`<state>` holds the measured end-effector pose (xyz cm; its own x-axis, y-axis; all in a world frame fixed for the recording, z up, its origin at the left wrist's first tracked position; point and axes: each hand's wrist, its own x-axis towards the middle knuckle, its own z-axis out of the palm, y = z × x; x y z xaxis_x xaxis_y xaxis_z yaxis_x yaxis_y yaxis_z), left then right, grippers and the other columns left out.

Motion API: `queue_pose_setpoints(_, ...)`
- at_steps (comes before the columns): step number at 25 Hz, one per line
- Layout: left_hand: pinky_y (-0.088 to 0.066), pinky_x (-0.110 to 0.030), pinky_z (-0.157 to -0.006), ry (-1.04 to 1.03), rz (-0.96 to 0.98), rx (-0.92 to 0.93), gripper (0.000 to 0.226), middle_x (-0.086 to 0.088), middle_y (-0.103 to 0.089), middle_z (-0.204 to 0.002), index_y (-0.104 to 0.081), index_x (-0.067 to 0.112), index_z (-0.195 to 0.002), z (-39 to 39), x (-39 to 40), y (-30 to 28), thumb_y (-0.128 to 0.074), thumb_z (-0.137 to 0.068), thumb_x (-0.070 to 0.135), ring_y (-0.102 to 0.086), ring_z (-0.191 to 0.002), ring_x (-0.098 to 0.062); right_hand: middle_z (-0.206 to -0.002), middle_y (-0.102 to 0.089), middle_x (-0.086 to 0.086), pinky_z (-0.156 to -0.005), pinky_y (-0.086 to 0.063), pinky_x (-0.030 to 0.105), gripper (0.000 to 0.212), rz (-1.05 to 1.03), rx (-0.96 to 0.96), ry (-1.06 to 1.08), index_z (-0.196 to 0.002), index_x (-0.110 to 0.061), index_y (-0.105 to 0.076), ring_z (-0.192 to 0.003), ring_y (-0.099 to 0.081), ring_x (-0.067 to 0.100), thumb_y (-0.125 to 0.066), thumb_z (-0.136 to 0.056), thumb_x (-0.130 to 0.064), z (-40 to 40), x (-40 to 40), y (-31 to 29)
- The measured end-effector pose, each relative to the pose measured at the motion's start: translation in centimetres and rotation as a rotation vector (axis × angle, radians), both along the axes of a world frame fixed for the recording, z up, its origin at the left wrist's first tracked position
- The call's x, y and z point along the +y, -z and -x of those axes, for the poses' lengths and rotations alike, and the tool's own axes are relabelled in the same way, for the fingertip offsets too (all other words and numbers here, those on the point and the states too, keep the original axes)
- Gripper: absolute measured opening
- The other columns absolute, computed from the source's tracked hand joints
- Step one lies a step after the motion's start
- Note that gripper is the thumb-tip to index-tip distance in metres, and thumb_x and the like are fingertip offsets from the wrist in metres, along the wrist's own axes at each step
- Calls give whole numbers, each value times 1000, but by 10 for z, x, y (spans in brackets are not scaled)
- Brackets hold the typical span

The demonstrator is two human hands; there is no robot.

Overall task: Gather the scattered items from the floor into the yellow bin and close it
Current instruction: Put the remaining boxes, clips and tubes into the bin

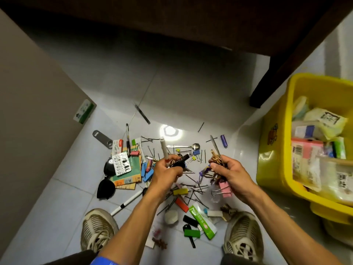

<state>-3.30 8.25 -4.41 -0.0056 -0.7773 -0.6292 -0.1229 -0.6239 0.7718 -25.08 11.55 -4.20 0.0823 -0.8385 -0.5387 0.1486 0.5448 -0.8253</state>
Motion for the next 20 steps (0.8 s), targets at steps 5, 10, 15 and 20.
queue_pose_setpoints(5,-43,-25,-52,82,94,162,34,-9,-70,-78,-64,29,-66,59,5,-71,-58,-62,-4,-49,-64,-16,-80,-69,9,-43,-50,28,20,76,-210,325,-98,-12,-66,-51,-58,16,-69,-79,-18,45,23,-72)
queue_pose_setpoints(10,-42,-24,-52,386,204,205,34,-9,-69,-78,-65,24,-69,185,3,-135,-58,-68,-8,-52,-67,-15,-81,-74,6,-56,-56,26,16,287,-128,745,-103,-10,-65,-65,-70,13,-61,-88,-12,142,49,-141)
queue_pose_setpoints(15,-51,-28,-81,826,330,61,63,16,-59,-106,-49,25,-132,294,-2,-149,-69,-76,5,-59,-98,-14,-97,-71,10,-69,-54,39,21,201,153,776,-113,-11,-64,-80,-68,25,-48,-101,-18,213,43,-160)
queue_pose_setpoints(20,-25,-40,-115,1062,726,-378,73,3,-35,-155,-32,32,-150,291,6,-103,-65,-85,36,-31,-142,-21,-116,-67,3,-85,-55,33,31,140,403,676,-117,-21,-68,-101,-65,14,-48,-98,-8,242,39,-147)
